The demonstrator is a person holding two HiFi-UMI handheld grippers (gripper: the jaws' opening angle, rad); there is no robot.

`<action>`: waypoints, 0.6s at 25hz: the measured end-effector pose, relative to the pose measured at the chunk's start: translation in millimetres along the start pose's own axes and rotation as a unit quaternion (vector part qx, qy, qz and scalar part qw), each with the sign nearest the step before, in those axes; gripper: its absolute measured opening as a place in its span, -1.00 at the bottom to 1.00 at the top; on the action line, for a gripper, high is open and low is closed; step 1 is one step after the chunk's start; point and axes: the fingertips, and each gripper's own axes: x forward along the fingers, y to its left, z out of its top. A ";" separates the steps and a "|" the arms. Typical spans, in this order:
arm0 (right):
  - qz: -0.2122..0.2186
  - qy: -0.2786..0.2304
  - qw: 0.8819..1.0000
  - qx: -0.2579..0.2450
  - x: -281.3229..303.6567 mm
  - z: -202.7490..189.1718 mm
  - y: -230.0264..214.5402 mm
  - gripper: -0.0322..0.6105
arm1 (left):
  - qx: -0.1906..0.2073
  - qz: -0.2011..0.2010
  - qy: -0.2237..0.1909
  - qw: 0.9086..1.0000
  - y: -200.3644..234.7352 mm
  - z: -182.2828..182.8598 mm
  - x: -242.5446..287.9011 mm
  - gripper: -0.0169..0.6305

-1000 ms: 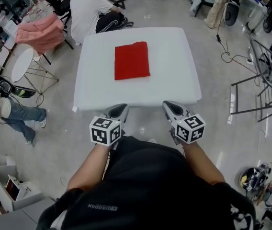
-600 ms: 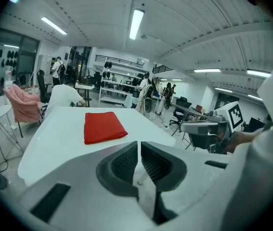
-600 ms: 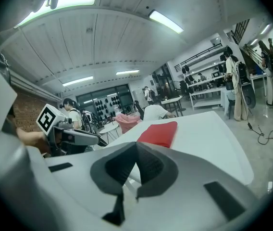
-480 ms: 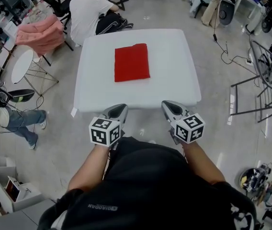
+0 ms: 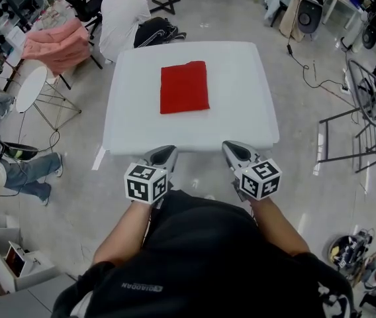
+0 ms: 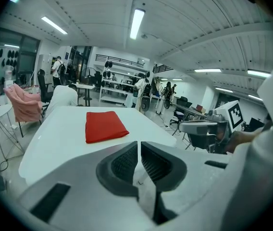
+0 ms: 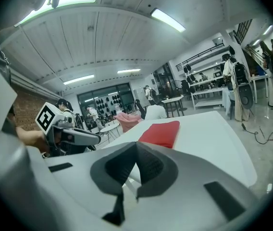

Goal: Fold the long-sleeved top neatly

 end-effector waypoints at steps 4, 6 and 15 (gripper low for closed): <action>0.001 0.002 1.000 0.002 0.6 -0.1 2.1 -0.89 | -0.001 0.001 -0.002 1.000 0.4 0.9 -2.1 -0.88; 0.001 0.002 1.000 0.002 1.4 -0.8 0.8 -0.89 | -0.001 0.001 -0.002 1.000 0.4 0.8 -1.4 -0.88; 0.003 0.005 1.000 -0.001 6.5 -0.4 0.1 -0.89 | -0.002 0.006 -0.005 1.000 5.8 2.1 0.1 -0.88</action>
